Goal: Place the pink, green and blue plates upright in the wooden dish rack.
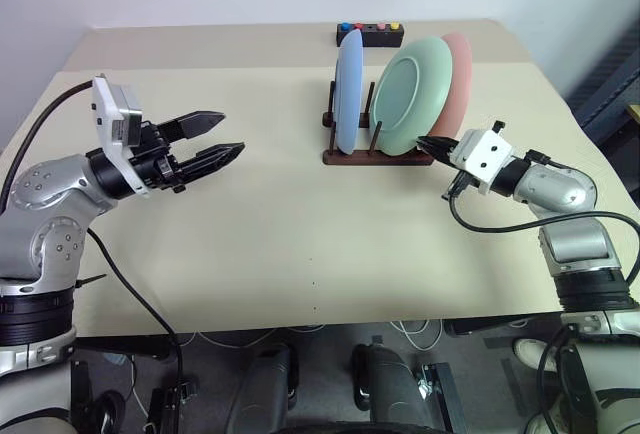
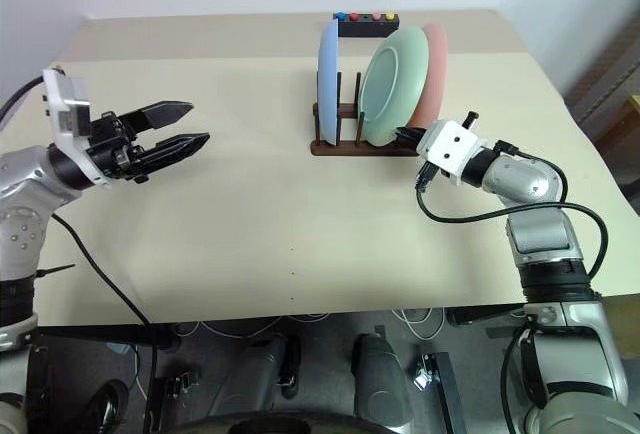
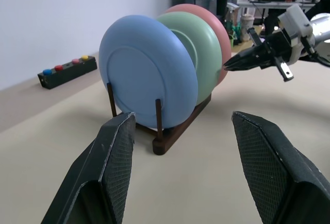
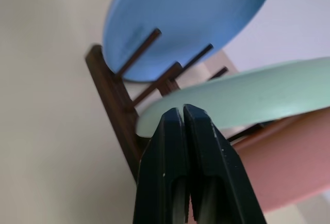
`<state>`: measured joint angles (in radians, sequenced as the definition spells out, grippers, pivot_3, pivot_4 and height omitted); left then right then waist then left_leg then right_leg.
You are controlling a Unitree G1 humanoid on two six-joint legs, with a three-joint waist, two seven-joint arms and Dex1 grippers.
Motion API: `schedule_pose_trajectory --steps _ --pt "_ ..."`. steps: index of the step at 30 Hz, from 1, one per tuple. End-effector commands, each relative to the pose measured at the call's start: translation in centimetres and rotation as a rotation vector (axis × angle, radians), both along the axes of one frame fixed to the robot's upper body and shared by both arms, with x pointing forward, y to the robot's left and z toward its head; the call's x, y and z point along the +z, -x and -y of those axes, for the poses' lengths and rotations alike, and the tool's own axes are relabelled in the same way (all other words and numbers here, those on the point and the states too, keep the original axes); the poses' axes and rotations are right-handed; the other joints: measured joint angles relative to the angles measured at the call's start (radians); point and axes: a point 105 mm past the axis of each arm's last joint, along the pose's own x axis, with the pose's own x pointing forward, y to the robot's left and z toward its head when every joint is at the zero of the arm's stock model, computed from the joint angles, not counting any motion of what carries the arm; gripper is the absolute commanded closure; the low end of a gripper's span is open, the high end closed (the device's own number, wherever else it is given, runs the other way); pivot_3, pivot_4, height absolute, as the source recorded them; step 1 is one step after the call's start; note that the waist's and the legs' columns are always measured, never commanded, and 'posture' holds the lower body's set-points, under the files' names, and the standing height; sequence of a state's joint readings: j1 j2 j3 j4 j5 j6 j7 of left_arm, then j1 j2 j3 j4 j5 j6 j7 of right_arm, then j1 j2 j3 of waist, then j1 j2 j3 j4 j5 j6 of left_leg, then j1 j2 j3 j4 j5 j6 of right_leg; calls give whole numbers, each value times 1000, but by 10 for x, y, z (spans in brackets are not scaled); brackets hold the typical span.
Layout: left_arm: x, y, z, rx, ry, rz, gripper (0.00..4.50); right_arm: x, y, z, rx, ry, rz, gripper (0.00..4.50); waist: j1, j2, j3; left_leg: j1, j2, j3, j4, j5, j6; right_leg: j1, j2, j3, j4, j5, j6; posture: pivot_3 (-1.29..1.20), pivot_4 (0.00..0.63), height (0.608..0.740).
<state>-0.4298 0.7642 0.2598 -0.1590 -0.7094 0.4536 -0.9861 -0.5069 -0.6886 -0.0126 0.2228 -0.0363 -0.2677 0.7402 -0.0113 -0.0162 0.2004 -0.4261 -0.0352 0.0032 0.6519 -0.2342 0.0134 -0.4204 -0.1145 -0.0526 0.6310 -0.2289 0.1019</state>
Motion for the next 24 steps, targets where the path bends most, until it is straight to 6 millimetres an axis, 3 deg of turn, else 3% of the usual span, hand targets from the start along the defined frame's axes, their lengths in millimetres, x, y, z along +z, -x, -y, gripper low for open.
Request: schedule_pose_trajectory --steps 1,11,24 --pt "14 4 -4 5 -4 48 1452 12 4 -4 -23 41 118 4423 0 0 0 0 0 0 0 0 0 0 0 0 0 0 0 0 150 735" --pt "17 2 -3 -5 -4 52 1452 5 5 3 -81 107 178 4423 0 0 0 0 0 0 0 0 0 0 0 0 0 0 0 0 150 735" --pt "17 5 -5 4 1 48 1452 -2 -4 -2 -107 153 230 4423 -1 0 0 0 0 0 0 0 0 0 0 0 0 0 0 0 150 735"
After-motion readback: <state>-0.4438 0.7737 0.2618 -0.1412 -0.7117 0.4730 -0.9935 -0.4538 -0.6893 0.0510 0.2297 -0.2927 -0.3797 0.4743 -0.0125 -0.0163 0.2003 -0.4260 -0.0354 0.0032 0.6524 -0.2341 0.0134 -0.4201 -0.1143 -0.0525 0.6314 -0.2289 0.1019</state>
